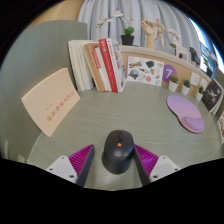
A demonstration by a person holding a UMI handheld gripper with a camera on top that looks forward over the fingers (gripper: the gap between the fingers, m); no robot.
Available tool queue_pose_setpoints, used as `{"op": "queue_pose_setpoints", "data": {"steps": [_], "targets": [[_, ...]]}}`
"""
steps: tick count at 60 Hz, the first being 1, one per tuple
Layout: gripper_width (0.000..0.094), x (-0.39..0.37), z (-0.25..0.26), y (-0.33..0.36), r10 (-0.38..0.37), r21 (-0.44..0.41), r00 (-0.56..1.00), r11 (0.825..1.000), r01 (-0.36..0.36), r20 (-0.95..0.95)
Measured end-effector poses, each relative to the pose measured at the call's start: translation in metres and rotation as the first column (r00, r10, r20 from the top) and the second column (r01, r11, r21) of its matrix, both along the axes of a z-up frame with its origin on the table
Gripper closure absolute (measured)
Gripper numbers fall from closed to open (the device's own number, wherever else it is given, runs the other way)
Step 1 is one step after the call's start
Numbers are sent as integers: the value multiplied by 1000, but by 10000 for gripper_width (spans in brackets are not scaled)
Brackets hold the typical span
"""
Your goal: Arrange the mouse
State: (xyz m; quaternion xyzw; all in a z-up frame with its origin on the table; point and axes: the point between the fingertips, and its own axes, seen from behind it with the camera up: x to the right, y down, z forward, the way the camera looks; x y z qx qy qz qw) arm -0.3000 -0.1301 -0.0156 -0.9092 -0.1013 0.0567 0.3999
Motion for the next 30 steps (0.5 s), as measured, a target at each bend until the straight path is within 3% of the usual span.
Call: {"op": "queue_pose_setpoints", "data": {"steps": [4,6,7,15,22,30], "targets": [[241,-1,-2,6,-12,-8,1000,1000,12,22],[307,-1,-2,8,-24,-15,1000,1000,24,16],[389,0,-3,9,-35,-21,999,999,36,19],[446,1,-2,11,-87,-36,996,996,86,-5],[568,2,-3,10,-74,-60,997,995,74,9],[613,2,0,11,-43,-99,999,994,45,19]]}}
